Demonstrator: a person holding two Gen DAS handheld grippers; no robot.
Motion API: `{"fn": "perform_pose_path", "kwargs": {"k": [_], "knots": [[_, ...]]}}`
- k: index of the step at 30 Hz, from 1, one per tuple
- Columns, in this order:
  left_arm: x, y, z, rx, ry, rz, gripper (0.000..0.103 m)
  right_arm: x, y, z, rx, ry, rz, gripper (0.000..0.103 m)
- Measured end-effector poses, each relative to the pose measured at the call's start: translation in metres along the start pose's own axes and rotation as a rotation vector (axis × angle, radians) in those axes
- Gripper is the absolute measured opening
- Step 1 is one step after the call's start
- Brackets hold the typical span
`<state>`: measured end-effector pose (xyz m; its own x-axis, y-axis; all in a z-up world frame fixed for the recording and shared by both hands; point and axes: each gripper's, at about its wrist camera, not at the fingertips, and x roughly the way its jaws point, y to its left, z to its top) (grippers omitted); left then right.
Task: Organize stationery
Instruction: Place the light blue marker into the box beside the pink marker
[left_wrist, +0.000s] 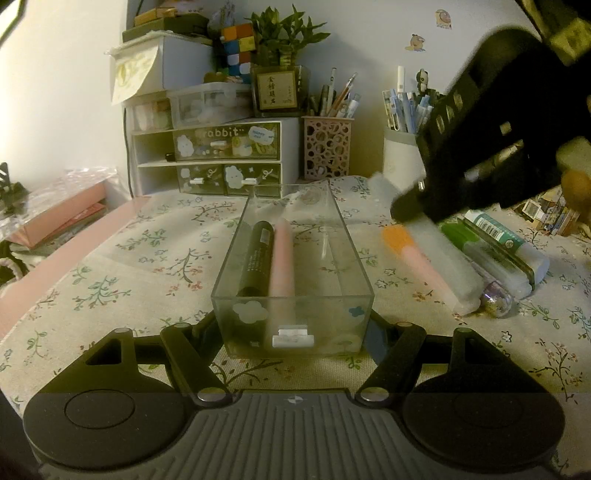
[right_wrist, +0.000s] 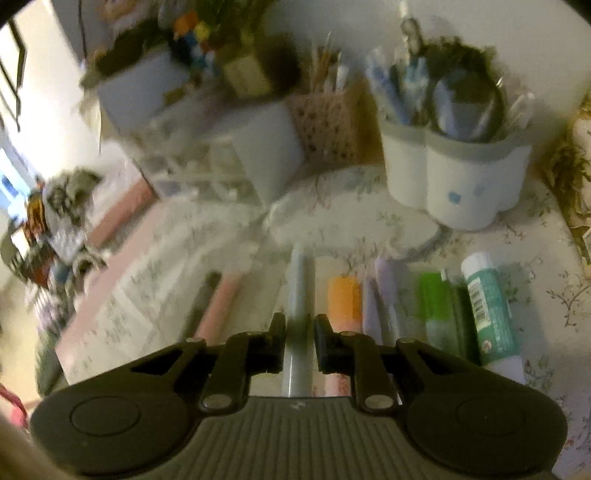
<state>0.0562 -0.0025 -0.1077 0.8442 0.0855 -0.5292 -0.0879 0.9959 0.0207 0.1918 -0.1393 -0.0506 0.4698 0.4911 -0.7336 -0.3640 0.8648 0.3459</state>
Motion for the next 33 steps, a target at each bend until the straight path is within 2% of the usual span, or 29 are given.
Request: {"fn": "perform_pose_path", "kwargs": {"k": [4, 10, 16, 21, 33], "knots": [[0.000, 0.000, 0.000, 0.000, 0.000, 0.000, 0.072, -0.003, 0.007, 0.009, 0.040, -0.015, 0.036, 0.005], [0.000, 0.000, 0.000, 0.000, 0.000, 0.000, 0.072, 0.005, 0.021, 0.018, 0.088, 0.011, 0.118, 0.005], [0.000, 0.000, 0.000, 0.000, 0.000, 0.000, 0.072, 0.018, 0.034, 0.024, 0.096, 0.045, 0.128, 0.005], [0.000, 0.000, 0.000, 0.000, 0.000, 0.000, 0.072, 0.033, 0.046, 0.030, 0.066, 0.091, 0.102, 0.005], [0.001, 0.000, 0.000, 0.001, 0.000, -0.002, 0.072, 0.072, 0.075, 0.041, -0.092, 0.237, -0.042, 0.005]]}}
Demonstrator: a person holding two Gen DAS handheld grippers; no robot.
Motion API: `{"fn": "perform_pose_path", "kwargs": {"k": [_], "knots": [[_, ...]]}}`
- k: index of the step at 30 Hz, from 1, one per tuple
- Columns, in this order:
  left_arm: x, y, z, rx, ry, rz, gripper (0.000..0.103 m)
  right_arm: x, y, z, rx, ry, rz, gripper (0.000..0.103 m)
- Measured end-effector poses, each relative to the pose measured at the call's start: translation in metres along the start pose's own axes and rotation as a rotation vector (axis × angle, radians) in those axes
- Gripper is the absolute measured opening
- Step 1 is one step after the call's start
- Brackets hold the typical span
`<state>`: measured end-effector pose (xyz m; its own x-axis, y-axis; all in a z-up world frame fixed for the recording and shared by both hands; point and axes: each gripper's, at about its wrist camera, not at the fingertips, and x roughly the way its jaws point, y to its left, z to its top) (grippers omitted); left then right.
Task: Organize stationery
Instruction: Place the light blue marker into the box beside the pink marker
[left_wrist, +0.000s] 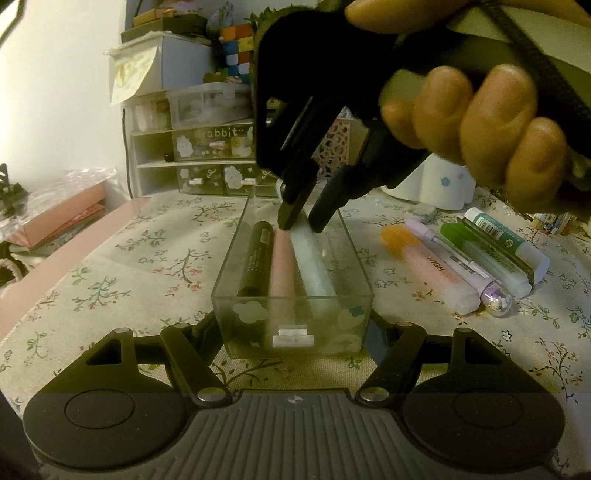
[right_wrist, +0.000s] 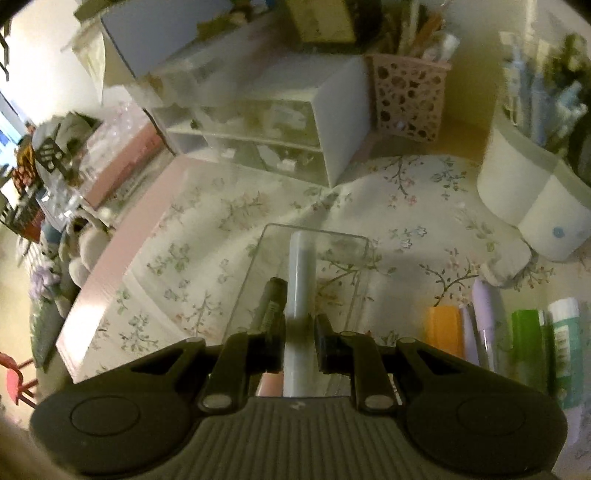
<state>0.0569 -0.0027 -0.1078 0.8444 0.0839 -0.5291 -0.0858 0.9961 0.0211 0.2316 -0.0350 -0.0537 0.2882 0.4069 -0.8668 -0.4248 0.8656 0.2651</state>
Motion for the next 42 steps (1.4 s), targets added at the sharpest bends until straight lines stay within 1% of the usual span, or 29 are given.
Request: {"fn": "perform_pose_path", "kwargs": {"k": [3, 6, 9, 13, 18, 19, 20, 22, 24, 28, 30, 31, 34, 36, 38, 41, 42], "knots": [[0.000, 0.000, 0.000, 0.001, 0.000, -0.002, 0.072, 0.006, 0.002, 0.000, -0.008, 0.020, -0.011, 0.005], [0.002, 0.000, 0.001, 0.003, 0.000, -0.005, 0.072, 0.004, 0.000, -0.002, -0.005, 0.021, -0.007, 0.005], [0.002, 0.000, 0.002, 0.003, 0.000, -0.004, 0.072, 0.002, 0.001, -0.001, -0.014, 0.015, -0.027, 0.005], [0.002, 0.000, 0.001, 0.004, 0.000, -0.005, 0.072, -0.001, 0.003, 0.000, -0.048, 0.010, -0.054, 0.005], [0.002, 0.000, 0.001, 0.006, 0.000, -0.006, 0.072, 0.004, 0.008, 0.000, -0.095, 0.040, -0.060, 0.005], [0.002, 0.000, 0.001, 0.006, 0.000, -0.007, 0.072, 0.004, 0.010, -0.001, -0.110, 0.043, -0.075, 0.005], [0.002, 0.000, 0.001, 0.008, -0.001, -0.008, 0.072, 0.004, 0.011, -0.001, -0.126, 0.041, -0.088, 0.005], [0.002, -0.001, 0.001, 0.008, -0.001, -0.009, 0.072, 0.003, 0.014, -0.003, -0.154, 0.036, -0.113, 0.000], [0.002, -0.001, 0.001, 0.009, -0.001, -0.009, 0.072, 0.002, 0.017, -0.004, -0.184, 0.031, -0.131, 0.000], [0.002, -0.001, 0.000, 0.008, -0.002, -0.009, 0.072, -0.004, 0.018, -0.004, -0.202, 0.009, -0.137, 0.001], [0.002, -0.001, 0.000, 0.009, -0.001, -0.009, 0.072, -0.006, 0.018, -0.003, -0.215, -0.008, -0.123, 0.001], [0.002, -0.001, 0.000, 0.009, -0.001, -0.009, 0.072, -0.006, 0.018, -0.003, -0.223, -0.011, -0.101, 0.001], [0.001, -0.001, 0.000, 0.009, -0.002, -0.009, 0.072, -0.001, 0.014, -0.002, -0.200, 0.014, -0.003, 0.001], [0.002, -0.001, 0.000, 0.009, -0.002, -0.009, 0.072, 0.005, 0.007, -0.002, -0.156, 0.046, 0.043, 0.001], [0.001, -0.001, 0.000, 0.010, -0.002, -0.012, 0.072, 0.010, 0.003, -0.003, -0.126, 0.065, 0.019, 0.001], [0.001, -0.002, 0.000, 0.015, -0.003, -0.014, 0.072, 0.009, 0.000, -0.003, -0.088, 0.073, 0.018, 0.001], [0.002, -0.002, 0.000, 0.013, -0.002, -0.015, 0.072, 0.007, 0.001, -0.004, -0.087, 0.068, 0.016, 0.004]]}}
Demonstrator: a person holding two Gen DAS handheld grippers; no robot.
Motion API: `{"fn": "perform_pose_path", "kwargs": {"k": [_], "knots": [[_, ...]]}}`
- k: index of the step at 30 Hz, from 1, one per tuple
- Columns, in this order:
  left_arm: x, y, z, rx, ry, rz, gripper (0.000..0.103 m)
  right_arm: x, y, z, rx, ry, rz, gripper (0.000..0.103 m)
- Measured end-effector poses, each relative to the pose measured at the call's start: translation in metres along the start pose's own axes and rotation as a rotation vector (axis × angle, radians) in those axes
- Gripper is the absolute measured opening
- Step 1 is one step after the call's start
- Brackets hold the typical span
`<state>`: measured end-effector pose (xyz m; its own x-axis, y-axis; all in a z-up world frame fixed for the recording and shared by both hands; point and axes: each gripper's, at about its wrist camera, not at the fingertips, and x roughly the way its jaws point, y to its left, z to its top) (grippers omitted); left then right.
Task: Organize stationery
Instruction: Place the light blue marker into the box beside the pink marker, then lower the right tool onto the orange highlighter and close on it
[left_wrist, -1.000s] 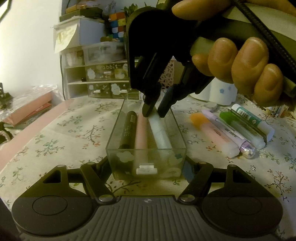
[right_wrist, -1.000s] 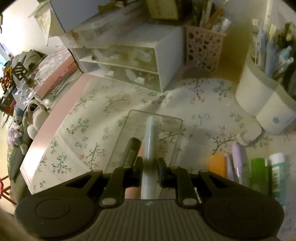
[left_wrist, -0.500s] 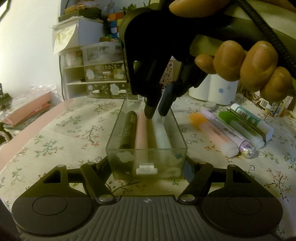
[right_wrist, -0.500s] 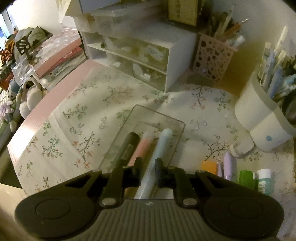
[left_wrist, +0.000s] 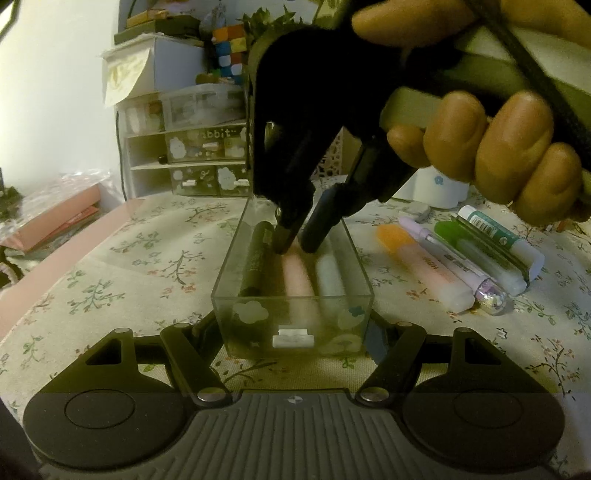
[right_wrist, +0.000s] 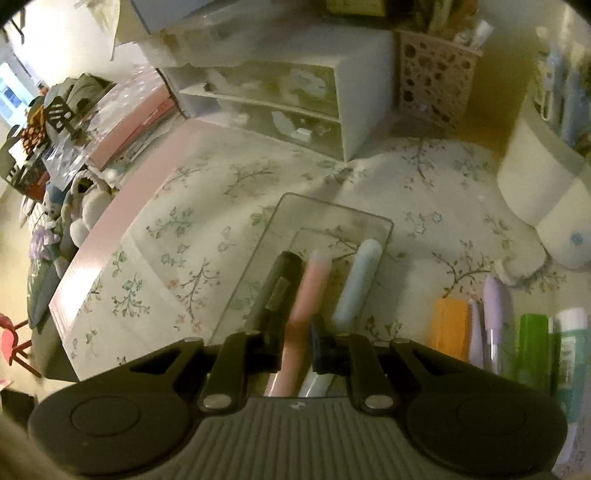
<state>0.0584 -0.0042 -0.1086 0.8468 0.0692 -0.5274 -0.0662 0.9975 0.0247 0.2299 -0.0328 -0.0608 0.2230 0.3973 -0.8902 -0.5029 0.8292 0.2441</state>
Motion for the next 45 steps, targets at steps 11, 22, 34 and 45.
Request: {"fn": "perform_pose_path", "kwargs": {"k": [11, 22, 34, 45], "knots": [[0.000, 0.000, 0.000, 0.000, 0.000, 0.000, 0.072, -0.060, -0.058, -0.015, 0.142, -0.210, 0.040, 0.011], [0.000, -0.001, 0.000, -0.001, 0.000, 0.000, 0.072, -0.059, -0.120, -0.053, 0.210, -0.203, -0.134, 0.010], [0.000, 0.000, 0.000, -0.001, 0.000, -0.001, 0.072, -0.046, -0.106, -0.067, 0.096, -0.173, -0.283, 0.009], [0.000, 0.000, 0.000, -0.001, 0.000, 0.000, 0.072, -0.046, -0.099, -0.067, 0.038, -0.183, -0.219, 0.009]]}}
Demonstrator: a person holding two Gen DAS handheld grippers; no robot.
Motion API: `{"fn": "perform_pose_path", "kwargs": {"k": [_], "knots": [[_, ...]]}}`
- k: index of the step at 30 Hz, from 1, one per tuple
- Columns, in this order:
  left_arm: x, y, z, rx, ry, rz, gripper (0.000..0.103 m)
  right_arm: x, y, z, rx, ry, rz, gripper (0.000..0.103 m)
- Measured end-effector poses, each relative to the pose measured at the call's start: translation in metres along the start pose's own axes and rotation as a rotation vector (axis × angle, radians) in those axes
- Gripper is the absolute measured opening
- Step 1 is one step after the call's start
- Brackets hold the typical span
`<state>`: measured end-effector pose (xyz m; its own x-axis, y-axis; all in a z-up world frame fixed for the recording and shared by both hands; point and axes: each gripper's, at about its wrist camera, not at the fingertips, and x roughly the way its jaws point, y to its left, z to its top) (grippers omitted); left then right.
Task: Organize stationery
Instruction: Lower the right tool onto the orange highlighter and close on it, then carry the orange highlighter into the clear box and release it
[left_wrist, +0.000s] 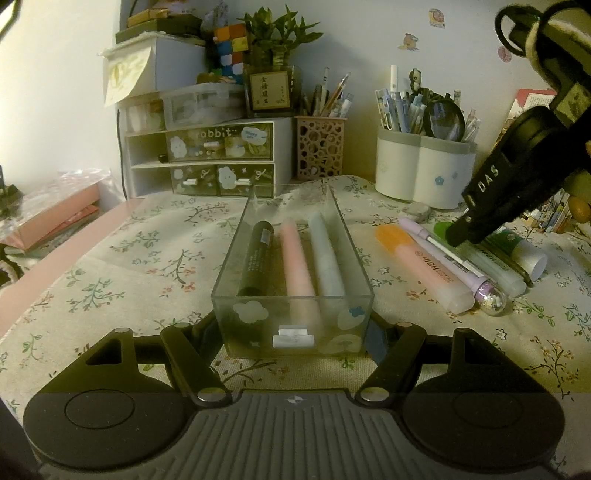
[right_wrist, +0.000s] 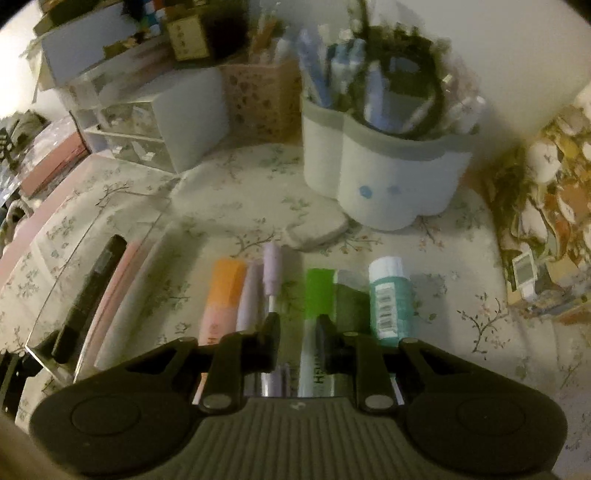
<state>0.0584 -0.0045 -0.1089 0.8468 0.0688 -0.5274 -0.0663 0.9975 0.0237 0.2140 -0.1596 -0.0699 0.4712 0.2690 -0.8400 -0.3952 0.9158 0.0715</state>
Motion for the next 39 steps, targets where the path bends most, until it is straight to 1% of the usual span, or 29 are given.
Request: {"fn": "perform_pose_path", "kwargs": {"k": [2, 4, 5, 7, 13, 15, 17, 18, 20, 21, 23, 25, 26, 27, 33, 36, 37, 39], "knots": [[0.000, 0.000, 0.000, 0.001, 0.000, 0.000, 0.072, -0.001, 0.006, 0.002, -0.022, -0.004, 0.030, 0.009], [0.000, 0.000, 0.000, 0.001, 0.000, 0.000, 0.072, 0.005, 0.013, 0.004, -0.057, 0.016, 0.034, 0.009], [0.000, 0.000, 0.000, 0.001, 0.000, 0.000, 0.072, 0.006, 0.016, 0.005, -0.068, 0.004, 0.040, 0.009], [0.000, 0.000, 0.000, 0.000, 0.000, 0.000, 0.072, 0.012, 0.015, 0.008, -0.057, 0.024, 0.065, 0.012], [0.000, 0.000, 0.000, 0.000, 0.000, 0.000, 0.072, 0.010, 0.006, 0.006, -0.009, 0.020, 0.091, 0.012], [0.000, 0.000, 0.000, 0.000, 0.000, 0.000, 0.072, 0.008, 0.006, 0.005, -0.005, 0.018, 0.082, 0.012], [0.000, 0.000, 0.000, 0.000, 0.000, 0.001, 0.072, 0.000, 0.009, 0.006, -0.013, -0.008, 0.069, 0.012], [0.000, 0.000, 0.000, 0.000, 0.000, 0.000, 0.072, -0.003, 0.012, 0.006, -0.020, -0.017, 0.094, 0.012], [0.000, 0.000, 0.000, 0.000, 0.000, 0.000, 0.072, -0.004, 0.023, 0.007, -0.052, -0.008, 0.144, 0.012], [0.000, 0.000, 0.000, 0.000, 0.000, 0.000, 0.072, -0.001, 0.032, 0.006, -0.092, 0.006, 0.134, 0.012], [0.000, 0.000, 0.000, 0.000, 0.000, 0.001, 0.072, 0.006, 0.047, 0.001, -0.157, 0.028, 0.087, 0.014], [0.000, 0.000, 0.000, 0.000, 0.000, 0.000, 0.072, 0.016, 0.056, -0.001, -0.177, 0.054, 0.046, 0.016], [0.000, 0.000, 0.000, 0.000, 0.000, 0.000, 0.072, 0.017, 0.058, -0.001, -0.176, 0.040, 0.043, 0.016], [0.000, 0.000, 0.000, 0.001, 0.000, 0.000, 0.072, 0.018, 0.058, 0.000, -0.156, 0.041, 0.050, 0.014], [0.000, 0.000, 0.000, 0.000, 0.000, 0.001, 0.072, 0.001, 0.038, 0.005, 0.040, -0.018, 0.160, 0.013], [0.000, 0.000, 0.000, 0.000, 0.000, 0.001, 0.072, -0.012, 0.032, 0.011, 0.152, -0.051, 0.263, 0.013], [0.000, 0.000, 0.000, 0.000, 0.000, 0.001, 0.072, -0.015, 0.031, 0.013, 0.202, -0.056, 0.313, 0.014], [0.000, 0.000, 0.000, 0.000, 0.000, 0.001, 0.072, -0.016, 0.034, 0.018, 0.252, -0.050, 0.377, 0.014]]}}
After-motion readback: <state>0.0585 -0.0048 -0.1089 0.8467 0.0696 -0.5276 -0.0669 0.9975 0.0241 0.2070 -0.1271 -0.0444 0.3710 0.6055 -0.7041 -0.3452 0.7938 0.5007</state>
